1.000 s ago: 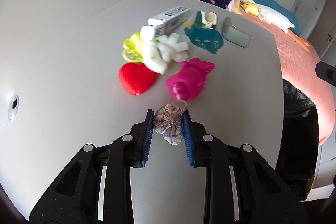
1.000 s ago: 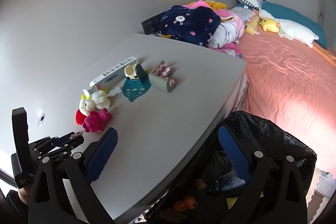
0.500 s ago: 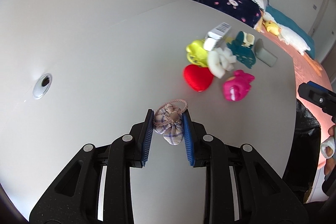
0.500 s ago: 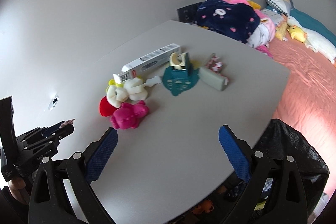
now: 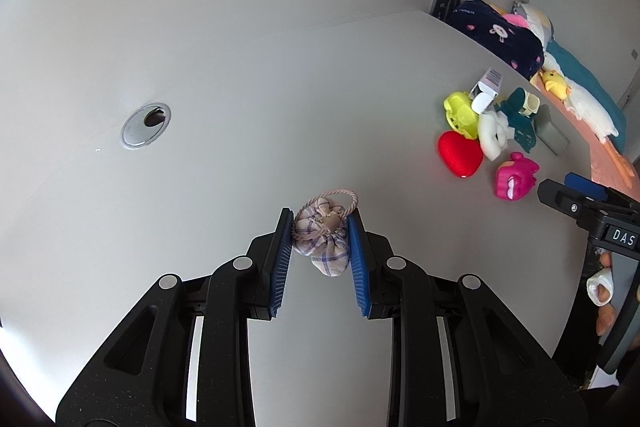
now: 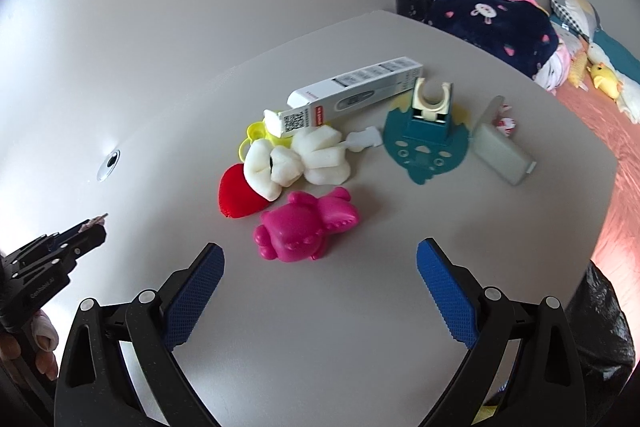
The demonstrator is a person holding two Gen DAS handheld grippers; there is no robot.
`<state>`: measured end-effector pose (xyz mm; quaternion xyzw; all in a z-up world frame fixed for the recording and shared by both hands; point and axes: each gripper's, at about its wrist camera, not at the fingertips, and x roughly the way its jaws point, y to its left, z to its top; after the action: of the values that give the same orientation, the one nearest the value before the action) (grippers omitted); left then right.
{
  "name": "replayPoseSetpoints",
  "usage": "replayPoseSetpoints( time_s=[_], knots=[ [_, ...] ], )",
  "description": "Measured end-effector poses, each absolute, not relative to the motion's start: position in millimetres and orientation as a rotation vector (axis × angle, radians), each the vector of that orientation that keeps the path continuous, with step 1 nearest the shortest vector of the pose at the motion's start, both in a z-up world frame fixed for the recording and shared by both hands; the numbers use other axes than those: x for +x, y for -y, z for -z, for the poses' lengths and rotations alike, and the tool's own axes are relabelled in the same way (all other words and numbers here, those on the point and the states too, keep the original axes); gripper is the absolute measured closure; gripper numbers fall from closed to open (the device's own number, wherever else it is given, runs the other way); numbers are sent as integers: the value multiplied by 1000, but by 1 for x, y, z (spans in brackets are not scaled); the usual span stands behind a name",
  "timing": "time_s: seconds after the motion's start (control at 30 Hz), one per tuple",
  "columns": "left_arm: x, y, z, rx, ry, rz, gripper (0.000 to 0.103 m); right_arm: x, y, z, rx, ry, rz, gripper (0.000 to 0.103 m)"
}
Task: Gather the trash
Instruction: 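Lift the scrunchie with the left gripper while the right gripper grasps the magenta plush bear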
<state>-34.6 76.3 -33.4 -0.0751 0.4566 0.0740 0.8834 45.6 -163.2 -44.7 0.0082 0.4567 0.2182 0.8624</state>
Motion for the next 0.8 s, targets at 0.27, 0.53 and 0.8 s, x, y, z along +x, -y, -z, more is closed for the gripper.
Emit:
replayPoseSetpoints(
  time_s=[0.27,0.53,0.8],
  knots=[
    [-38,-94,40,-191,-971,-202,76,65,142,66,-32,-995,-455,6],
    [-34,-98,46,-200,-992,-206,76,75,133,74,-91,-1007,-451,26],
    [-30,-91,44,-188,-990,-186,76,75,145,72,-51,-1012,-462,35]
  ],
)
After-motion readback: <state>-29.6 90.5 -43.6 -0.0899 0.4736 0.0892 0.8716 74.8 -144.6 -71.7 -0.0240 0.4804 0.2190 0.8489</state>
